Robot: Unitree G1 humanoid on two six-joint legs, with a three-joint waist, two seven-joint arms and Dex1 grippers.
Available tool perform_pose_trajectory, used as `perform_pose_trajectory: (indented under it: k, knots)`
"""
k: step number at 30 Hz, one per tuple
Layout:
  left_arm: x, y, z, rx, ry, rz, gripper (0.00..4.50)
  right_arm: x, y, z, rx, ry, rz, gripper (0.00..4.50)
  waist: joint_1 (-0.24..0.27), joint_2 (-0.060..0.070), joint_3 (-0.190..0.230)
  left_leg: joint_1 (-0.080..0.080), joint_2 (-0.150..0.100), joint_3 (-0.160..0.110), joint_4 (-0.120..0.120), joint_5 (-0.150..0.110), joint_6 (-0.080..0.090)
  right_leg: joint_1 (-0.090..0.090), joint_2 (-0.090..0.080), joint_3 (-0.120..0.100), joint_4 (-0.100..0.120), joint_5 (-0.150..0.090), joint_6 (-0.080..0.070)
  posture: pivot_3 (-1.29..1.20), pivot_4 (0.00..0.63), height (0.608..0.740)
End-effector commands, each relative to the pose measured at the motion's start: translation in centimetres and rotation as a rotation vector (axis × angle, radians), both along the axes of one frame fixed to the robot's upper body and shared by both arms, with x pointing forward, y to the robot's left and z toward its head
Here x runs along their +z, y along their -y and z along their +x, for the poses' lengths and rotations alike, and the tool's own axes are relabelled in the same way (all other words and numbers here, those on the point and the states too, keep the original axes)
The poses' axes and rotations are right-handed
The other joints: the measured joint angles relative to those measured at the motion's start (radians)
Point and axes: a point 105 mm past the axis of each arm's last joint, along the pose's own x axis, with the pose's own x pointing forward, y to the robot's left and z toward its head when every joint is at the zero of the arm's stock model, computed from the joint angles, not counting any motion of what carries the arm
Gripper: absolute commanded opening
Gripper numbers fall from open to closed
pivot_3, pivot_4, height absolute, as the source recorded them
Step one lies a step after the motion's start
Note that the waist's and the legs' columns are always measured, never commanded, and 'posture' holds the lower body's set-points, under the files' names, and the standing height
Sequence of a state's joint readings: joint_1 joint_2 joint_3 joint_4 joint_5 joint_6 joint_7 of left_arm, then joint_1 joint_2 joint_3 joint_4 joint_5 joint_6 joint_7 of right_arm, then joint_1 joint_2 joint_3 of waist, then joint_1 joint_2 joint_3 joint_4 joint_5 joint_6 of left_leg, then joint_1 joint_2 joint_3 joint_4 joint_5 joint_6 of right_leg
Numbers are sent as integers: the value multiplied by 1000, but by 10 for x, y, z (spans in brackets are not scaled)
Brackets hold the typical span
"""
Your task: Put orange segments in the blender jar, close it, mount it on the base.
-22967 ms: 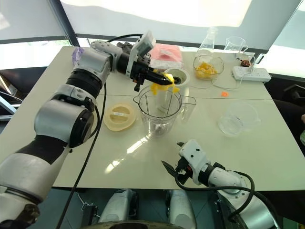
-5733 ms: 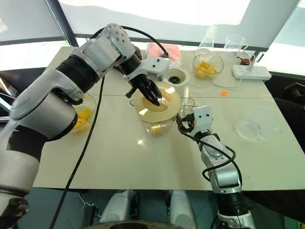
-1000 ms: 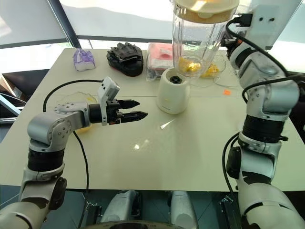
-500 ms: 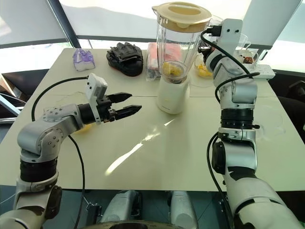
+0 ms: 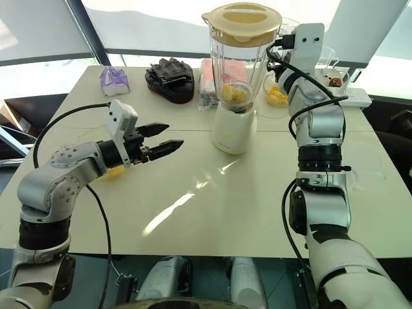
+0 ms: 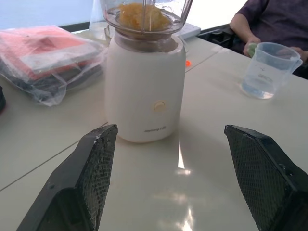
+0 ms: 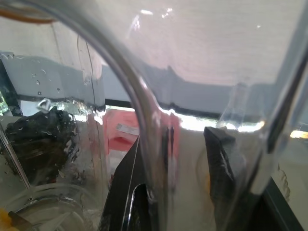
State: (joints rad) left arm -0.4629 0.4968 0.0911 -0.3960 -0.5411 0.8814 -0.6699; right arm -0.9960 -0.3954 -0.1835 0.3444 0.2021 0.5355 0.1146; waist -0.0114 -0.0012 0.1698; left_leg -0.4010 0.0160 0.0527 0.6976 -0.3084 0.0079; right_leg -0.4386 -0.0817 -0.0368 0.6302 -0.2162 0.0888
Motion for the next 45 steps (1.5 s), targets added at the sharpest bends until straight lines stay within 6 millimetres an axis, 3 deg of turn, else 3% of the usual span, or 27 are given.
perform_pose_trajectory:
  k: [1,8,12,22,31,45]
  knots:
    - [9,2,-1,-8,43,-7,3697,5,23,-6,-84,17,-10,1000,1,0,0,0,0,0,0,0,0,0,0,0,0,0,0,0,150,740]
    - [15,-4,3,9,59,-12,3697,-4,30,-14,-101,-10,-12,1000,1,1,0,0,0,0,0,0,0,1,0,0,-1,0,0,0,150,740]
    - [18,-3,5,6,63,-18,3697,-11,44,-18,-146,-28,20,1000,6,1,0,0,0,-2,0,0,0,1,0,-1,-1,0,0,0,150,740]
    - [18,-2,8,10,65,-18,3697,-29,16,-18,-41,-112,20,1000,22,1,0,-1,-1,-2,0,0,0,1,0,-1,-2,0,0,0,150,740]
    - [17,-1,13,28,62,-23,3697,-48,3,-16,29,-225,38,1000,14,0,0,0,0,-2,0,0,0,2,1,0,-2,0,0,0,150,740]
    - [16,1,15,37,67,-28,3697,-50,2,-14,23,-230,16,1000,0,0,0,2,0,-2,-3,0,0,3,1,0,-2,0,0,0,150,740]
